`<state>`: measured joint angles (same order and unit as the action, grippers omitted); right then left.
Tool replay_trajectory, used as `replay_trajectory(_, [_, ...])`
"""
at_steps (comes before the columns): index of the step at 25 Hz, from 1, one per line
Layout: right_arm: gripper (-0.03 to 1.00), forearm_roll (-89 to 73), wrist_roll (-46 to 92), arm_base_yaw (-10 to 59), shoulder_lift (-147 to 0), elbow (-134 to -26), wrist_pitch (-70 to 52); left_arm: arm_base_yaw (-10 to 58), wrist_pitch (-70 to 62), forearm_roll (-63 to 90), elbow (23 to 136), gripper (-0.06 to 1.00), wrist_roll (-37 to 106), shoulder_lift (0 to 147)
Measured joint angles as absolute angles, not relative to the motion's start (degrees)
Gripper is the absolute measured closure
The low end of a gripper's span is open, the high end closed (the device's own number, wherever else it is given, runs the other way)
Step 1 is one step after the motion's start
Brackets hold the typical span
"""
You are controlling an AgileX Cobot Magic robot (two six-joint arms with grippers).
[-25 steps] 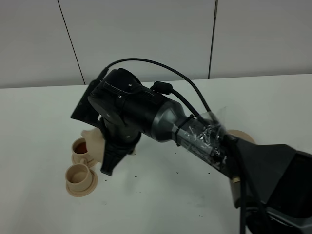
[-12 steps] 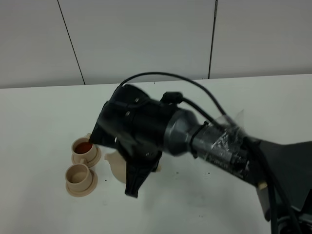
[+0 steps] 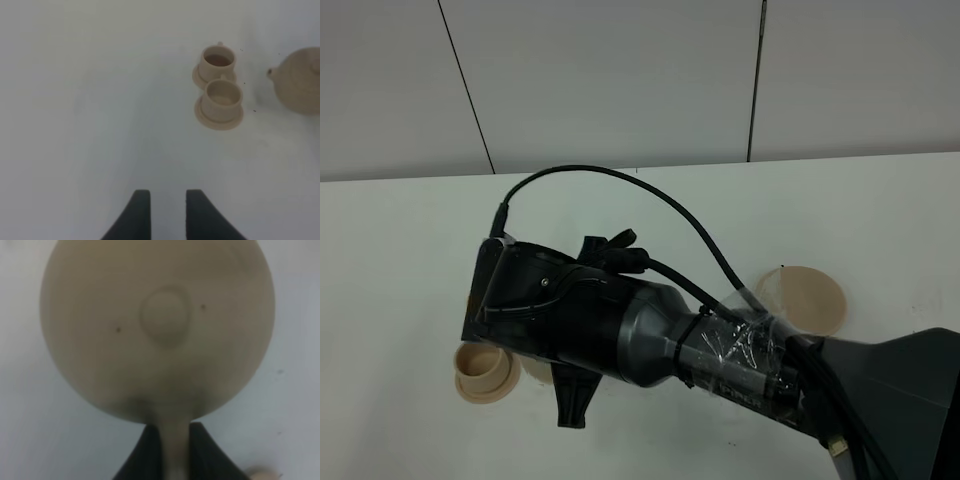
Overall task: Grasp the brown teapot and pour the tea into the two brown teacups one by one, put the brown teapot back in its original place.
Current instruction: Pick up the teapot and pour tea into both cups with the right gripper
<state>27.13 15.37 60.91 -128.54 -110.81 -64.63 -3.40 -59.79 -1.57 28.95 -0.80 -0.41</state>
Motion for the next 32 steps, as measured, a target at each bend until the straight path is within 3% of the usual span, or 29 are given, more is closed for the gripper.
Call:
replay_trajectory(17, [0.87, 37.33, 15.33, 62.05, -133.52, -110.81, -55.69, -3.4, -59.79, -1.57, 28.95, 0.7, -0.8, -0.41])
replay_trajectory(32, [0.87, 47.16, 15.33, 63.79, -134.85, -110.81, -55.44, -3.4, -59.79, -1.57, 28.95, 0.7, -0.74, -0.41])
